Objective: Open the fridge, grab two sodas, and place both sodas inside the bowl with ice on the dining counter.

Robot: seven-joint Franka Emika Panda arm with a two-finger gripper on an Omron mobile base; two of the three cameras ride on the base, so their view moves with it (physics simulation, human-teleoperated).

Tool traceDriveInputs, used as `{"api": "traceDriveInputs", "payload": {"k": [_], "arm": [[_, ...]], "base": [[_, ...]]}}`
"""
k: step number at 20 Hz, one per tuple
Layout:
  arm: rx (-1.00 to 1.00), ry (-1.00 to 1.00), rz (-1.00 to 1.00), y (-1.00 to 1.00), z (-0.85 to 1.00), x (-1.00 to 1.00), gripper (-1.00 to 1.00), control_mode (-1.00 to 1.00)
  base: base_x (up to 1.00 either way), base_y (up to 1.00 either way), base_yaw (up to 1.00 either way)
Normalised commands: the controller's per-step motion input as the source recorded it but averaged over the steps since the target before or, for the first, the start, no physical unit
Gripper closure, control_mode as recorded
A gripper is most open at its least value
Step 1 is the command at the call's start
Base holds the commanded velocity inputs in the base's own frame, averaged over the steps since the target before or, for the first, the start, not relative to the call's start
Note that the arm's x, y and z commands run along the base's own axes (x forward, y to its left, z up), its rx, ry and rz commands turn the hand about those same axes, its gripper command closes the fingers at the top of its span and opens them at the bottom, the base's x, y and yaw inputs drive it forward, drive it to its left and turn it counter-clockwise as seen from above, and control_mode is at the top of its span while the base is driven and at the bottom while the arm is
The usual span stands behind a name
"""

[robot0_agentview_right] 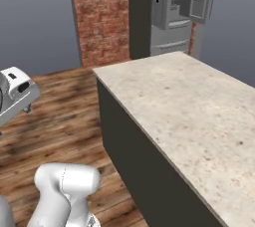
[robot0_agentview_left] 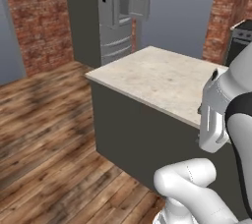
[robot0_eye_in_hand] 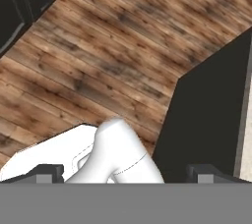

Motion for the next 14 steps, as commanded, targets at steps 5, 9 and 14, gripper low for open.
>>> {"api": "traceDriveInputs", "payload": {"k": [5, 9, 14], "arm": [[0.00, 0.00, 0.00, 0.00, 0.00, 0.00, -1.00, 1.00], [0.00, 0.00, 0.00, 0.00, 0.00, 0.00, -1.00, 1.00], [0.00, 0.00, 0.00, 0.00, 0.00, 0.00, -1.00, 1.00]], "base": [[1.00, 0.73, 0.00], [1.00, 0.73, -0.02], [1.00, 0.72, -0.05]]}}
